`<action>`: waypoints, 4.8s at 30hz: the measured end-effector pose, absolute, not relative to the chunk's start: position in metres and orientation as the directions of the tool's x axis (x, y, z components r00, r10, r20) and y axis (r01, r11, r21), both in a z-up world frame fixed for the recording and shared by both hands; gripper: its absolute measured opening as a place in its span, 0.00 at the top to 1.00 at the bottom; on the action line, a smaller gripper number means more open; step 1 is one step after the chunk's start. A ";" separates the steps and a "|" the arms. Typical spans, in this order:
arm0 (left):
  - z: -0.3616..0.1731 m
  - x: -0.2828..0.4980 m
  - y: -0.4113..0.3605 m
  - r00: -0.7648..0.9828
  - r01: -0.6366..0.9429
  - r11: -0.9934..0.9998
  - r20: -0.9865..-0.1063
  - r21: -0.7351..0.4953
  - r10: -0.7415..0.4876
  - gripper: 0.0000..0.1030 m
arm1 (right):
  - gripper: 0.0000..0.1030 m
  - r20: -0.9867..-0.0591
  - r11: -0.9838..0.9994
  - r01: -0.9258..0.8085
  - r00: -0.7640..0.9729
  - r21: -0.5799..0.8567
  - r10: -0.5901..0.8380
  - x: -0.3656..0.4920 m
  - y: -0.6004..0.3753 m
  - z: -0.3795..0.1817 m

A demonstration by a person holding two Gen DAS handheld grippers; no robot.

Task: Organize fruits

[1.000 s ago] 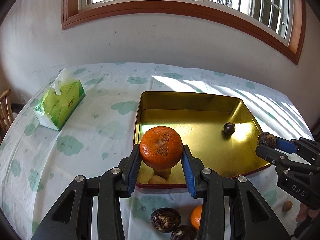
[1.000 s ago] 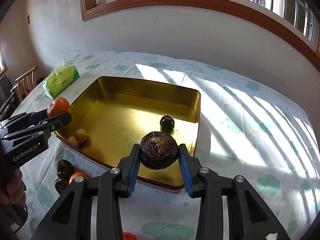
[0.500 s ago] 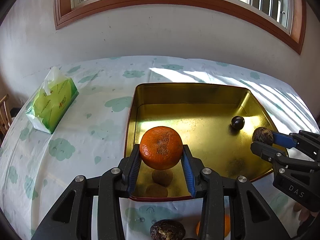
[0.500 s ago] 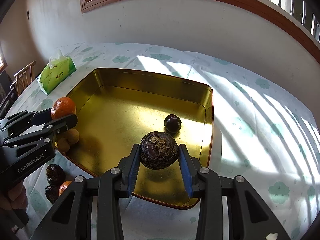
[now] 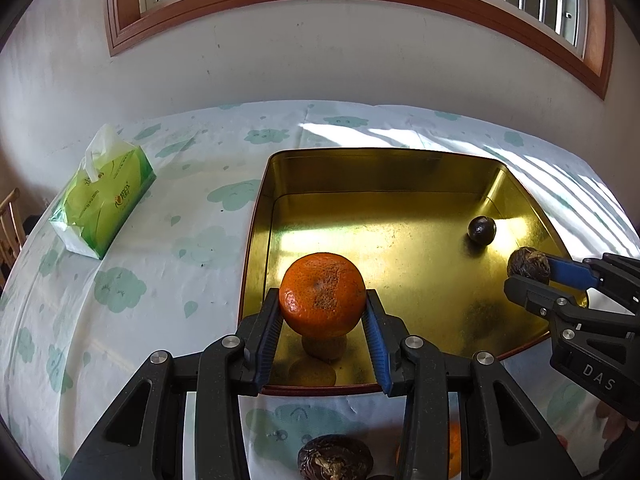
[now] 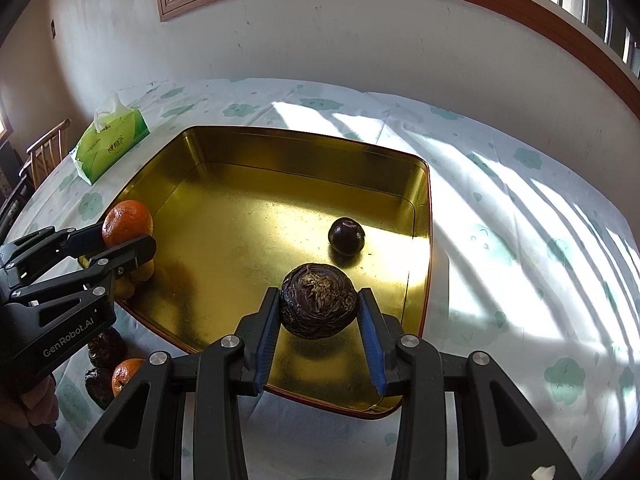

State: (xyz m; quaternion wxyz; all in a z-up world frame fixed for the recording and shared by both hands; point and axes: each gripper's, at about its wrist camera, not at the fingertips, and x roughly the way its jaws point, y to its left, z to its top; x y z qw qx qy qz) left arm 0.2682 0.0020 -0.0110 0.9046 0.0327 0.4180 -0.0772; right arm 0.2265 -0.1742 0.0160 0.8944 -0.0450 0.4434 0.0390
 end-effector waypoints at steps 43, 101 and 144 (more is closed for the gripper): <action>0.031 0.173 0.001 0.685 0.161 0.987 -0.721 0.012 -0.103 0.49 | 0.52 -0.741 0.996 -0.082 0.671 -0.035 0.029 0.140 -0.175 0.065; -0.037 0.075 0.033 0.626 0.074 0.997 -0.778 -0.021 -0.063 0.43 | 0.64 -0.811 0.997 0.059 0.581 -0.052 -0.077 0.036 -0.237 -0.011; -0.036 0.154 -0.005 0.612 0.125 0.991 -0.783 -0.038 -0.107 0.43 | 0.78 -0.769 0.999 -0.032 0.640 -0.036 -0.007 0.101 -0.203 -0.014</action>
